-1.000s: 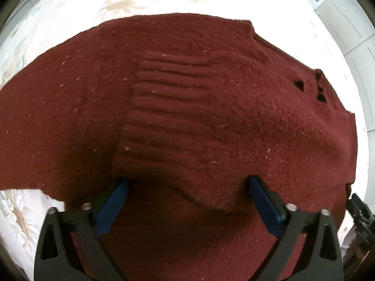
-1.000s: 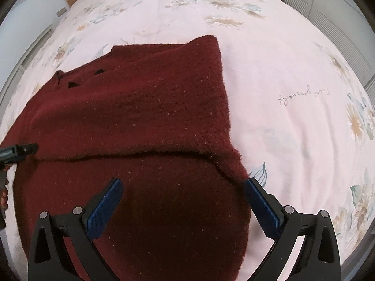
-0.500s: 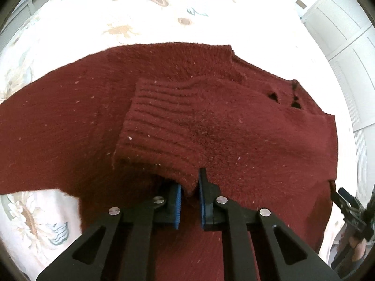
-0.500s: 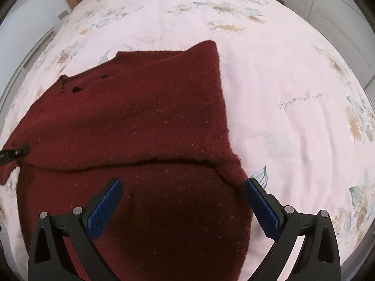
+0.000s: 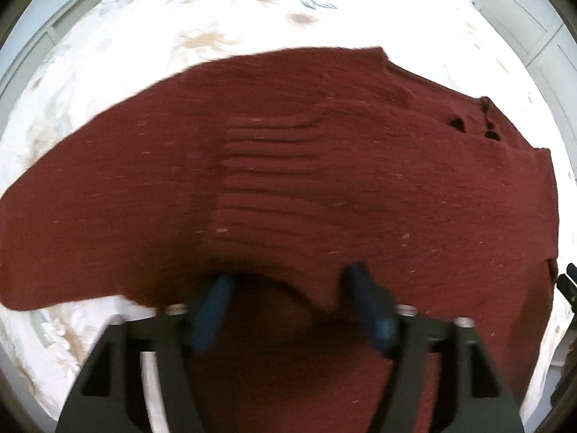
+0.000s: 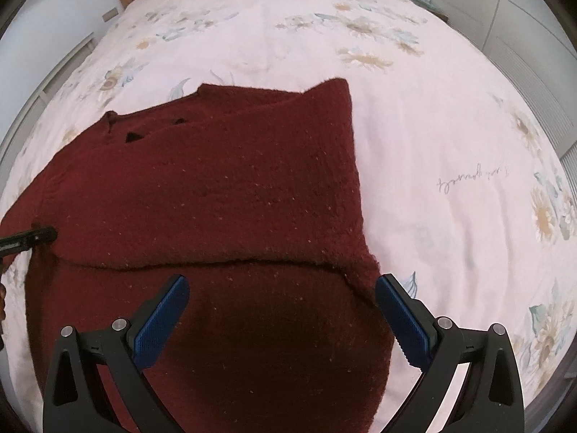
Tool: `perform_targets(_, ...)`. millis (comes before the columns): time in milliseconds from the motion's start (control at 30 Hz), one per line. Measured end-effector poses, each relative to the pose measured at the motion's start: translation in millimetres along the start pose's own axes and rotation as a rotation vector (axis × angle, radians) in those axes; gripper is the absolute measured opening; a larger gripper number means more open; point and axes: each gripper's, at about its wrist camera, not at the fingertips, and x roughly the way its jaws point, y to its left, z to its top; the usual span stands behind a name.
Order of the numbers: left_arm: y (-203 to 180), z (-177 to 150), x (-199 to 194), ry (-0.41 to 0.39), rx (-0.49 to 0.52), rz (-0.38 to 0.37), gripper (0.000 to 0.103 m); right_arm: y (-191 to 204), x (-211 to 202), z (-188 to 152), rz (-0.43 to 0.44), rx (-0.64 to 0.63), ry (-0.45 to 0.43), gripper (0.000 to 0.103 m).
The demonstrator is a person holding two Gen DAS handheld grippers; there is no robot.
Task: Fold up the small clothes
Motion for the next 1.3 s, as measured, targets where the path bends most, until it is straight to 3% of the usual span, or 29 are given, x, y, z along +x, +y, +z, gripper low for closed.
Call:
perform_targets(67, 14.7, -3.8, -10.1, -0.022, -0.030, -0.006, 0.099, 2.8, -1.9, -0.1, 0.007, -0.002, -0.007, 0.102)
perform_targets(100, 25.0, -6.4, -16.0, -0.038, -0.051, -0.006, 0.102, 4.4, -2.8, -0.5, 0.010, -0.005, -0.009, 0.102)
perform_targets(367, 122.3, -25.6, -65.4, -0.179, -0.257, 0.040, 0.102, 16.2, -13.2, -3.9, 0.025, -0.036, -0.019, 0.102)
perform_targets(567, 224.3, -57.0, -83.5, -0.206, -0.568, 0.107, 0.102, 13.4, -20.9, -6.1, 0.022, -0.021, -0.032, 0.102)
perform_targets(733, 297.2, -83.1, -67.9, -0.154, -0.851, 0.126, 0.102, 7.8, -20.9, -12.7, 0.009, -0.006, -0.011, 0.102)
perform_targets(867, 340.1, -95.1, -64.1, -0.125, -0.908, 0.134, 0.102, 2.9, -24.3, -14.8, -0.010, 0.006, -0.003, 0.103)
perform_targets(1000, 351.1, -90.9, -44.3, -0.088, -0.973, 0.108, 0.102, -1.1, -26.4, -15.1, -0.024, 0.024, 0.000, 0.102)
perform_targets(1133, 350.8, -80.9, -34.8, -0.047, -0.946, 0.089, 0.101, -0.5, -27.1, -17.1, -0.032, 0.021, 0.006, 0.102)
perform_targets(1200, 348.8, -75.8, -34.5, -0.071, -0.928, 0.056, 0.095, -0.5, -26.7, -18.5, -0.032, 0.019, 0.010, 0.102)
perform_targets(1300, 344.6, -64.1, -34.4, -0.063, -0.876, 0.043, 0.067, -1.1, -26.3, -19.7, -0.031, 0.021, 0.014, 0.102)
